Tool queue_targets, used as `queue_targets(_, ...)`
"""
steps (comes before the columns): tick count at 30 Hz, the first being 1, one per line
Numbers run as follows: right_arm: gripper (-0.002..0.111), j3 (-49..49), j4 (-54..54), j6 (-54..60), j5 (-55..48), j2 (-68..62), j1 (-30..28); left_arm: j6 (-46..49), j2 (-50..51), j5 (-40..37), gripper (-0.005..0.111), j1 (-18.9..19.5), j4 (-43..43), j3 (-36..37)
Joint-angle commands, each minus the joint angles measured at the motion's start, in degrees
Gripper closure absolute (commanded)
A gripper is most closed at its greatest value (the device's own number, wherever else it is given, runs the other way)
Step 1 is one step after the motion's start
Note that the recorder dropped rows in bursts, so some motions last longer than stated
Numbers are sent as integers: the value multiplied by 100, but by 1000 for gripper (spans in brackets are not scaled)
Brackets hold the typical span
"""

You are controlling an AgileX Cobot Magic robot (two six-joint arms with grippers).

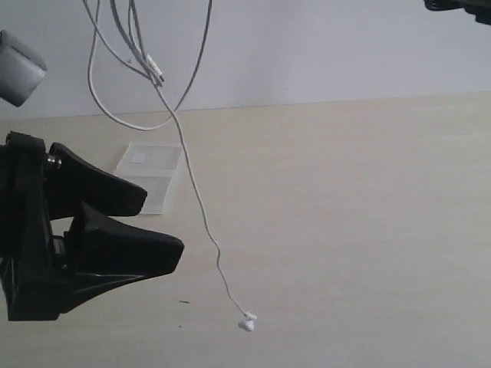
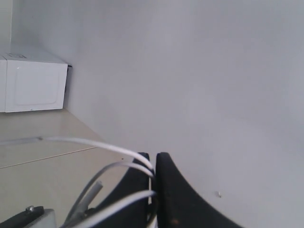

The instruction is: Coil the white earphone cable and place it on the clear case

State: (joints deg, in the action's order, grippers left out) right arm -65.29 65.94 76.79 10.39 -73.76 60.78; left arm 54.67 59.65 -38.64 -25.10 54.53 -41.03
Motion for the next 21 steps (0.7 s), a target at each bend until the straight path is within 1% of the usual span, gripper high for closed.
queue_targets(1, 108, -48, -50, 9, 3, 29, 18, 458, 40, -13, 31, -1, 668, -46)
queue_targets(4, 108, -48, -50, 0, 3, 29, 18, 668, 102, 16, 31, -1, 887, -46)
queue_targets(9, 108, -118, -36, -33, -20, 29, 18, 680, 340, 28, 32, -1, 929, -46)
queue_targets(11, 108, -165, -21, -33, -20, 29, 18, 708, 425, 76, 38, -1, 929, -46)
queue_targets(13, 108, -189, -21, -33, -10, 39, 18, 708, 482, 148, 53, -1, 864, -46)
queue_targets(18, 108, -188, 5, -33, -62, 39, 18, 708, 426, 154, 107, -1, 525, -46)
queue_targets(21, 108, -188, 162, -33, -38, 39, 18, 580, 221, 165, 107, -1, 103, -46)
